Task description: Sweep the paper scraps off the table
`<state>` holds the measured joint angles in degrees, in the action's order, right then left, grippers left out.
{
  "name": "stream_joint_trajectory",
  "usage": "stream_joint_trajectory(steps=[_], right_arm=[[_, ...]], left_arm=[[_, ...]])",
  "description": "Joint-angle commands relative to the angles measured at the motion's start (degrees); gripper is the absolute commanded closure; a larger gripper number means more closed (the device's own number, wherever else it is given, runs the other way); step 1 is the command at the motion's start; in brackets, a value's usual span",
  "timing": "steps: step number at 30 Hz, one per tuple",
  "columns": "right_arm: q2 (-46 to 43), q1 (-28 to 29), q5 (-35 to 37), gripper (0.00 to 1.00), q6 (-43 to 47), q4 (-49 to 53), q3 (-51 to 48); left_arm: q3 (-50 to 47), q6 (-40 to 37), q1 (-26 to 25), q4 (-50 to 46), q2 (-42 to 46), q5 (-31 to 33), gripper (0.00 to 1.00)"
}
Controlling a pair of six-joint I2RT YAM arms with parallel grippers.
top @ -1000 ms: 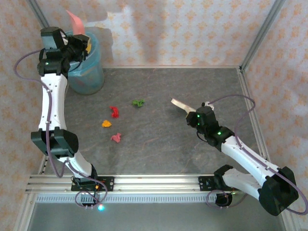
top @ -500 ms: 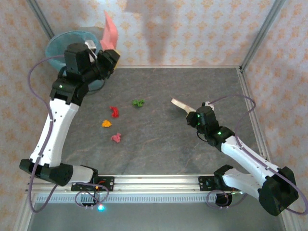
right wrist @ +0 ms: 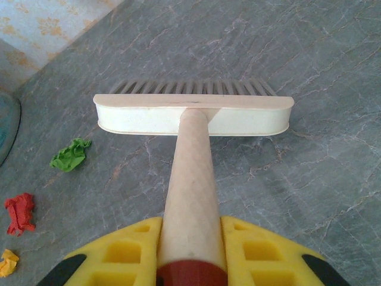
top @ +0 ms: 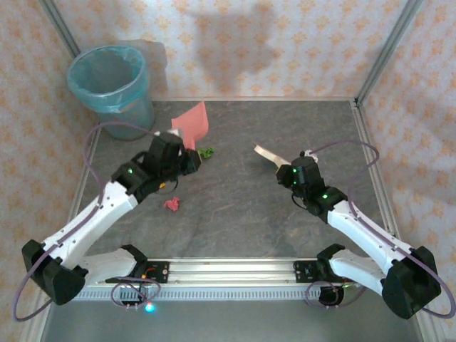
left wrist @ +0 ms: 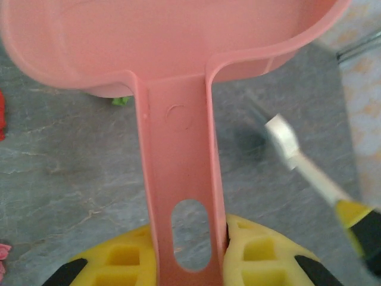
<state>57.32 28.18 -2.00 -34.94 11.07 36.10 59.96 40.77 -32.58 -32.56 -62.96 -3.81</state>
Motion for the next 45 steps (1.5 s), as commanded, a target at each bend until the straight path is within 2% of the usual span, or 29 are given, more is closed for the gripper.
stream_joint_trajectory(steps=[1,7,11,16,22,26,29,35,45], right_arm=[[-0.3,-0.4,0.3,1.00,-0.9,-2.7,-0.2],[0.0,-0.5,0.7,1.00,-1.0,-2.5,0.0],[-0.1,-0.4,0.3,1.00,-1.0,-3.0,-0.2],[1.4,0.2,-5.6,1.00,2.4,-5.9,0.8],[1.9,13.5,0.2,1.00,13.9,-3.0,6.8],[5.5,20.3,0.8,1.00,21.1,7.5,15.6],[7.1,25.2,0.9,1.00,26.4,10.9,19.0],[10.2,35.6,0.1,1.00,35.7,5.1,20.0],[27.7,46.1,3.3,1.00,46.4,2.2,31.1]], left_arm=[[-7.1,-4.0,-1.9,9.5,5.5,9.3,1.00],[-12.5,-3.0,-2.8,9.2,8.5,21.4,1.00],[-11.8,-2.2,-2.8,7.0,7.3,24.2,1.00],[-9.6,-0.3,-2.8,2.5,4.8,27.8,1.00],[-9.6,2.7,-2.8,-1.1,6.1,34.0,1.00],[-9.4,6.1,-2.7,-5.5,8.8,40.1,1.00],[-9.8,7.7,-2.5,-7.1,10.9,42.3,1.00],[-10.7,10.7,-2.1,-9.5,13.5,45.1,1.00],[-11.9,12.3,-1.1,-10.2,15.8,46.2,1.00]])
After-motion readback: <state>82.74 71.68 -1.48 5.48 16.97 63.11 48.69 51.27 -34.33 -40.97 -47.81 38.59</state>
